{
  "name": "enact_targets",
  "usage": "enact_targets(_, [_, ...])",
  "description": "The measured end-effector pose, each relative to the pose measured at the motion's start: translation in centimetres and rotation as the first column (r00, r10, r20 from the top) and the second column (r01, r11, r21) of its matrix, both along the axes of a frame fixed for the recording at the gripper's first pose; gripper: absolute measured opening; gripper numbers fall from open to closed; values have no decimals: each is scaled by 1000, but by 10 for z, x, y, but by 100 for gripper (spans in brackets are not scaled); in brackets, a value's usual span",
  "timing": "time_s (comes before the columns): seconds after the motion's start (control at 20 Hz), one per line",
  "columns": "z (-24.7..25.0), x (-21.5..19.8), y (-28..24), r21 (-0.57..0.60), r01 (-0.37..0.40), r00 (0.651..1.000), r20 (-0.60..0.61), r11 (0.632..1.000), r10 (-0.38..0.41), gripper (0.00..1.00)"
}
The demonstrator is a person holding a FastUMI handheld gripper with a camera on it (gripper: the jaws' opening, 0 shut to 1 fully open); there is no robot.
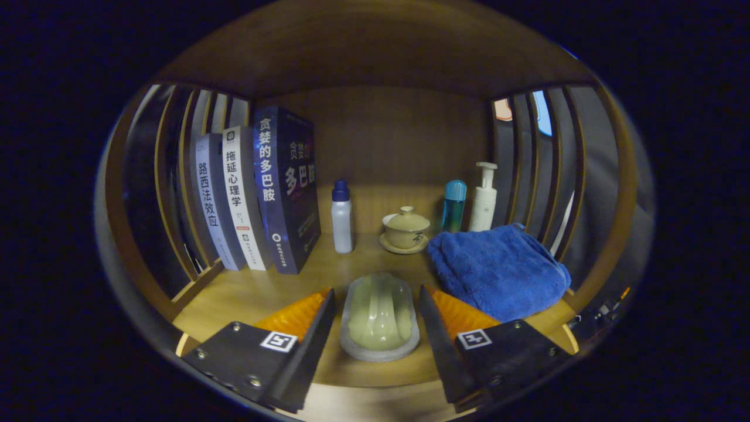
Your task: Pull open the drawer, take out the items inside it, and place them on the countertop above the cabinet.
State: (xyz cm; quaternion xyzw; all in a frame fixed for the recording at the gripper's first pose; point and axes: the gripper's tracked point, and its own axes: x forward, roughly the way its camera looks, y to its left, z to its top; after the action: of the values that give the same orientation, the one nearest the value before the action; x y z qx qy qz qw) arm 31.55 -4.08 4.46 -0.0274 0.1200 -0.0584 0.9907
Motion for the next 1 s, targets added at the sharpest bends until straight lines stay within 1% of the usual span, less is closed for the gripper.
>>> enact_targets(0.05, [8,-6,-2,-1,14,1000,26,1000,-14,93])
enact_targets(0.1, [16,-11,-2,4,11,999,49,1000,-11,100])
enact_targets(0.35, [42,-53,12,52,-43,997,67,998,39,100])
enact_targets(0.55, [59,-101,13,32,-81,993,88,996,78,100])
enact_targets(0.85, [101,-177,15,16,-114,979,171,993,109,100])
enact_targets(1.0, [119,-212,17,30,-139,971,198,990,131,100])
